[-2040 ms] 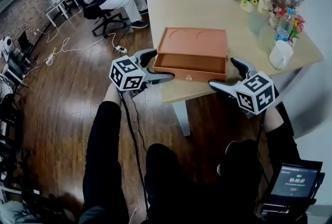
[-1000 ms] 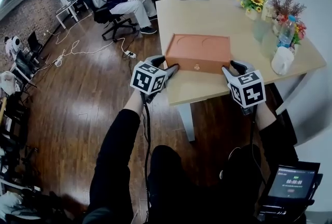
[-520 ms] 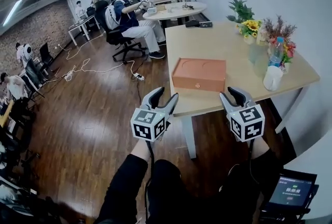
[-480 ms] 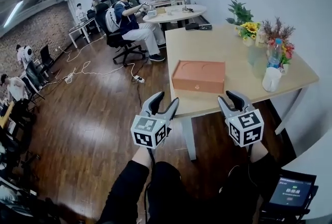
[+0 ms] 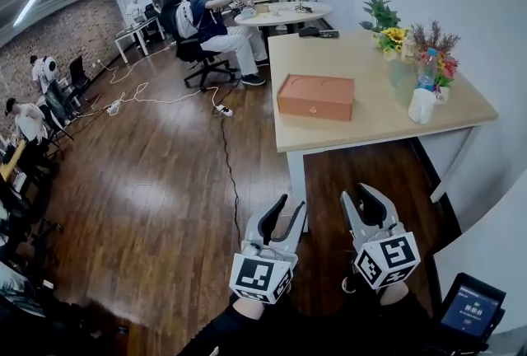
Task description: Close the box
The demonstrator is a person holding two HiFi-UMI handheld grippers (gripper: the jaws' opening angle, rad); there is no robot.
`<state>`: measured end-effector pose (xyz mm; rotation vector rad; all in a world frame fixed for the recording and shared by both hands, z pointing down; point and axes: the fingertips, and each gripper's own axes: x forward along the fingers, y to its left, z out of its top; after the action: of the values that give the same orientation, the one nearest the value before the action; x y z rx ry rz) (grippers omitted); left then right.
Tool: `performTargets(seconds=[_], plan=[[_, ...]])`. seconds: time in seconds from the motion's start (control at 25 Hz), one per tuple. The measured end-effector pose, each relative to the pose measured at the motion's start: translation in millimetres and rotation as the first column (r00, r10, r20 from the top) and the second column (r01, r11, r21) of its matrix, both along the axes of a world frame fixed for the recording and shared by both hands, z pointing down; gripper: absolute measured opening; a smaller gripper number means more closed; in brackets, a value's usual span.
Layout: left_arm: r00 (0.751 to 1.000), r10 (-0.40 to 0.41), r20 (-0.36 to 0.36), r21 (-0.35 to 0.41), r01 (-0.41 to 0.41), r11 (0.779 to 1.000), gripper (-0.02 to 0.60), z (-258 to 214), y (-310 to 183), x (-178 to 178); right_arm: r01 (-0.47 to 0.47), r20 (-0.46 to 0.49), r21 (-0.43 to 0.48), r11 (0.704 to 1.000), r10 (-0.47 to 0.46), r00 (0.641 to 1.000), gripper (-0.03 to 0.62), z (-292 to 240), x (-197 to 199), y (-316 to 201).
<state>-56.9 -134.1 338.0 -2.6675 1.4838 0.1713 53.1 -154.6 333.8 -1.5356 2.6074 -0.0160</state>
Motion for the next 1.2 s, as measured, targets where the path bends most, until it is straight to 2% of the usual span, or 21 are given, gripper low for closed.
performTargets(seconds=[0.2, 0.32, 0.44, 0.76, 0.88, 1.2], plan=[[1.000, 0.024, -0.010, -0.044, -0.024, 0.999, 0.110, 11.2, 70.5, 13.0, -0.003, 0.072, -0.019, 1.000, 0.004, 0.997, 0.110, 11.1, -3.4, 70.5], [0.999, 0.039, -0.032, -0.070, -0.041, 0.997, 0.101, 15.8, 98.9, 16.6, 0.020, 0.076, -0.016, 1.000, -0.018, 0.997, 0.109, 15.6, -17.4, 104.3], [0.999, 0.047, -0.020, -0.059, -0.049, 0.997, 0.100, 18.1, 116.1, 19.8, 0.043, 0.059, 0.004, 0.999, -0.043, 0.997, 0.110, 16.4, -32.4, 126.2], [1.000, 0.013, 0.003, -0.046, -0.013, 0.999, 0.100, 23.7, 112.7, 14.8, -0.002, 0.040, 0.028, 1.000, 0.001, 0.999, 0.110, 13.5, -26.9, 124.5], [1.000, 0.001, -0.005, -0.032, -0.001, 0.999, 0.100, 20.2, 104.0, 13.9, -0.001, 0.043, 0.032, 0.999, 0.000, 0.999, 0.110, 12.6, -23.9, 117.9], [1.000, -0.007, 0.029, -0.046, 0.008, 0.999, 0.100, 27.4, 97.9, 12.0, -0.004, 0.017, 0.052, 0.999, 0.003, 1.000, 0.086, 9.0, -23.9, 116.9]])
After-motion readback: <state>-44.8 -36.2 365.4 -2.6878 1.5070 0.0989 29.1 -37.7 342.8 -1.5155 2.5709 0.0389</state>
